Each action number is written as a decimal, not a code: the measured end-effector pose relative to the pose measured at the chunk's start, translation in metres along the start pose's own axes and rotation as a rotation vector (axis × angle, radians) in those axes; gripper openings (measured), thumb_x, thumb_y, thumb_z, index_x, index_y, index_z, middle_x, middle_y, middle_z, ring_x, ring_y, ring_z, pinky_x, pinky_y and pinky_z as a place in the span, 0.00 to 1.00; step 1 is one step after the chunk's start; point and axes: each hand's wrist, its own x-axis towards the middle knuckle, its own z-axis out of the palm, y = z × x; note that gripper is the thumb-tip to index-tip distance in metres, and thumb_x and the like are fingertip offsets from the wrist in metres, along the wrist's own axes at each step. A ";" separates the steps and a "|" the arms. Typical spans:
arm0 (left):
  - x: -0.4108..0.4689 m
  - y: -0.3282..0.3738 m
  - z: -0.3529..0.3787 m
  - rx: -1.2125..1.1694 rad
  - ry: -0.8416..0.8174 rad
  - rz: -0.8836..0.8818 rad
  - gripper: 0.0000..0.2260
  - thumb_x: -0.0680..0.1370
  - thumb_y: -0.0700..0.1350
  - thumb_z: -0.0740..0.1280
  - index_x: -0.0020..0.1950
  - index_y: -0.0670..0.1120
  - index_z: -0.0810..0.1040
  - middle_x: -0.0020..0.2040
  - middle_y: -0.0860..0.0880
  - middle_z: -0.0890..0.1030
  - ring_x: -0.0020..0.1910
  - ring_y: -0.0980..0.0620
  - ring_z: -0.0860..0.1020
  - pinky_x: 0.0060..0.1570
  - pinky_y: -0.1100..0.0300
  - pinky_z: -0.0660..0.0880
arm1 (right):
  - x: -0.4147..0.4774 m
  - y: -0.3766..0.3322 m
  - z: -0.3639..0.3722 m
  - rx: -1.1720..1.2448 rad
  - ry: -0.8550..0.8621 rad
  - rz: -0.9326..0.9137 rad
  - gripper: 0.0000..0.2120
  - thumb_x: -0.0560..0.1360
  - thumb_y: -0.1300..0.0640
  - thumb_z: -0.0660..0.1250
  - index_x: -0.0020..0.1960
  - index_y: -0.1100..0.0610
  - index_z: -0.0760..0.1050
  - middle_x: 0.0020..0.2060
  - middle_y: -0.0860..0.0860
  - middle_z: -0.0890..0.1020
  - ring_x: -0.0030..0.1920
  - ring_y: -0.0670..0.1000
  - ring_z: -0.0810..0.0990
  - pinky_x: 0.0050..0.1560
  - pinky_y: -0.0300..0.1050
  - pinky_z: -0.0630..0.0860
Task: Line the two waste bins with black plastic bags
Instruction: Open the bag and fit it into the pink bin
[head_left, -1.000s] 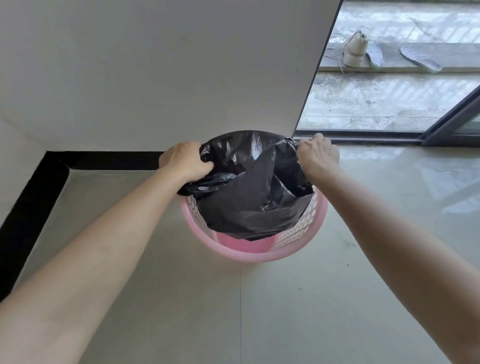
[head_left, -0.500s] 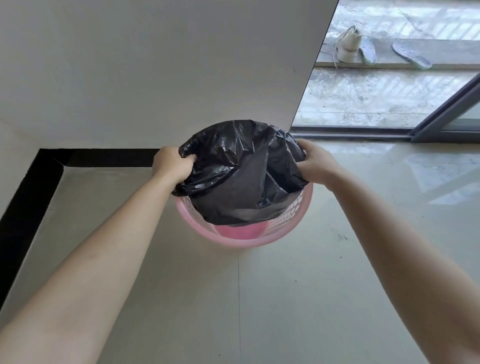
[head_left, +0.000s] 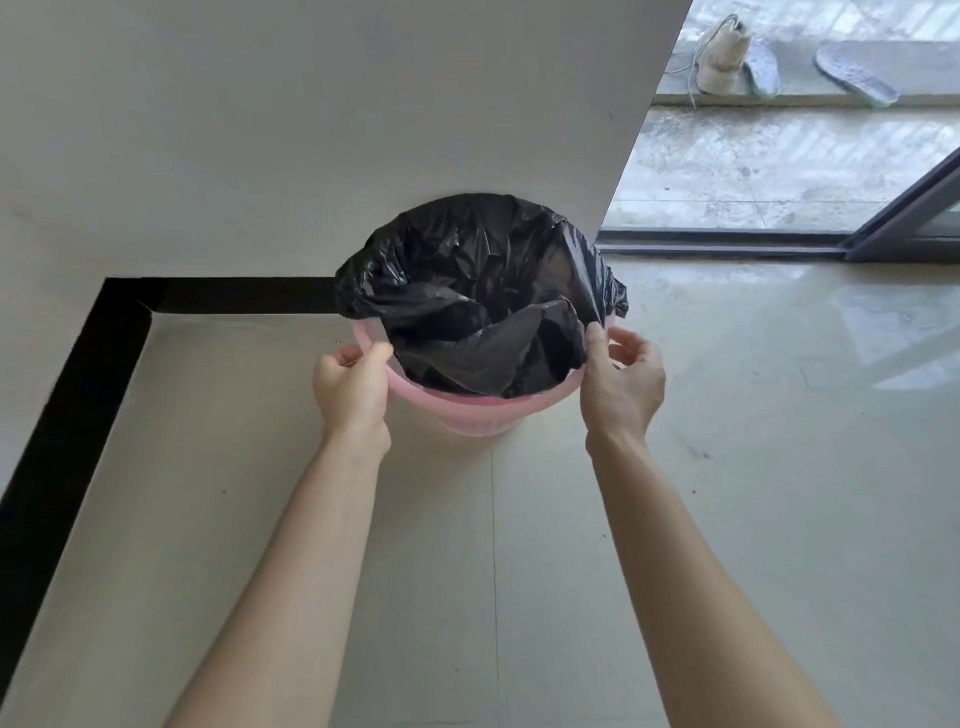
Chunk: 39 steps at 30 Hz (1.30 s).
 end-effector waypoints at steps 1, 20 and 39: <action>0.000 -0.002 0.000 -0.025 0.008 -0.003 0.10 0.71 0.45 0.71 0.47 0.46 0.72 0.45 0.47 0.77 0.43 0.47 0.76 0.45 0.55 0.71 | -0.004 0.004 0.002 0.023 0.014 -0.023 0.06 0.75 0.46 0.71 0.46 0.46 0.77 0.42 0.43 0.81 0.36 0.32 0.78 0.43 0.38 0.78; -0.016 0.049 0.018 0.280 0.008 0.388 0.06 0.70 0.44 0.58 0.33 0.46 0.68 0.28 0.48 0.75 0.24 0.49 0.75 0.28 0.57 0.68 | 0.018 -0.018 -0.004 -0.127 -0.004 0.055 0.10 0.76 0.45 0.64 0.47 0.49 0.79 0.40 0.42 0.81 0.42 0.43 0.80 0.51 0.47 0.78; -0.058 -0.036 -0.012 -0.142 0.126 0.093 0.03 0.78 0.38 0.61 0.46 0.46 0.71 0.35 0.51 0.75 0.25 0.58 0.70 0.28 0.62 0.67 | -0.016 -0.039 -0.011 -0.060 -0.433 0.243 0.35 0.63 0.25 0.68 0.42 0.58 0.85 0.22 0.48 0.78 0.22 0.47 0.72 0.24 0.39 0.69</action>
